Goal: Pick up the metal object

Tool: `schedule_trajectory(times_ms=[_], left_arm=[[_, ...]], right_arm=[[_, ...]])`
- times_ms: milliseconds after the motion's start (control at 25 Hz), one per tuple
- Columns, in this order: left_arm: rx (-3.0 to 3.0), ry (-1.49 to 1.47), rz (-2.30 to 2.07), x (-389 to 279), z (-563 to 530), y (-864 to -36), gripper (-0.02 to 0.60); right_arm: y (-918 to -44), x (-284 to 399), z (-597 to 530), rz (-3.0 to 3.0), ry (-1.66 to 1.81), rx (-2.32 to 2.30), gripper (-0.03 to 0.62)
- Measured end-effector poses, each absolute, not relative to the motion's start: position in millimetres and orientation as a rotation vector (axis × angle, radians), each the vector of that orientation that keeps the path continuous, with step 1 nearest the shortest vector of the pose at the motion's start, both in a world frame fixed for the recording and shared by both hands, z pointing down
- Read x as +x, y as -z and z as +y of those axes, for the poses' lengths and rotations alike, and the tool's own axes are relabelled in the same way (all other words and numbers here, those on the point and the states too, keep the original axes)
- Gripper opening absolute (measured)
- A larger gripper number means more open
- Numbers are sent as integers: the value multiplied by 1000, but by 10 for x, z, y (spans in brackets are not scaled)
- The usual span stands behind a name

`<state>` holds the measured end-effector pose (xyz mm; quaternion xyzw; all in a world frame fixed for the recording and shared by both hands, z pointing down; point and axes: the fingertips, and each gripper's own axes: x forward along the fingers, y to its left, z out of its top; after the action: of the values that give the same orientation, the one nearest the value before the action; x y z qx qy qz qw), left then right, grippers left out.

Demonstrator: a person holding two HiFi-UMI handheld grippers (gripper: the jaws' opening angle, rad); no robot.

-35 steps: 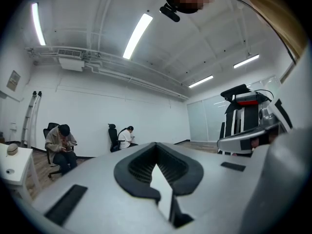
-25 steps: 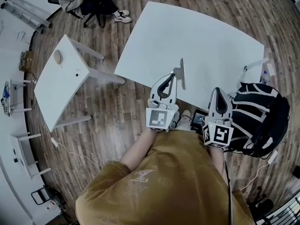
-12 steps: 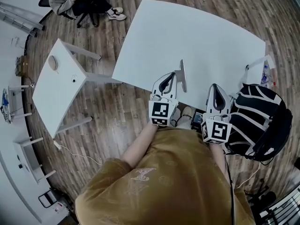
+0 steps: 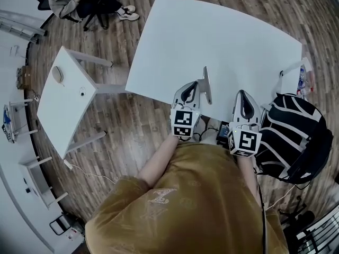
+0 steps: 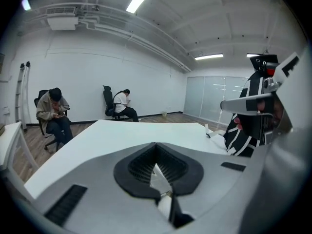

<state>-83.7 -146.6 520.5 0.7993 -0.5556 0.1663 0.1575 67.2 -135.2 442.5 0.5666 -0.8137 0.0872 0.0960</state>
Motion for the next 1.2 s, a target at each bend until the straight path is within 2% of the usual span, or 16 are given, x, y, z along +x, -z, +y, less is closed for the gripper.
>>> schedule_trajectory(times_ms=[640,920,1200], left_arm=[[2044,-552,-1444,-1004,-1539,-5965,11],[1942,-521,-1346,-992,-1497,-6179,75],[1905,-528,-1289,-934,-1508,-6295,87]], right_arm=[[-4813,783,-1576,-2343,-354,1652,9],[-4890,803,-1573,-2334,-393,1650,9],[-4909,832,-1557,-2320,-394,1659,9]])
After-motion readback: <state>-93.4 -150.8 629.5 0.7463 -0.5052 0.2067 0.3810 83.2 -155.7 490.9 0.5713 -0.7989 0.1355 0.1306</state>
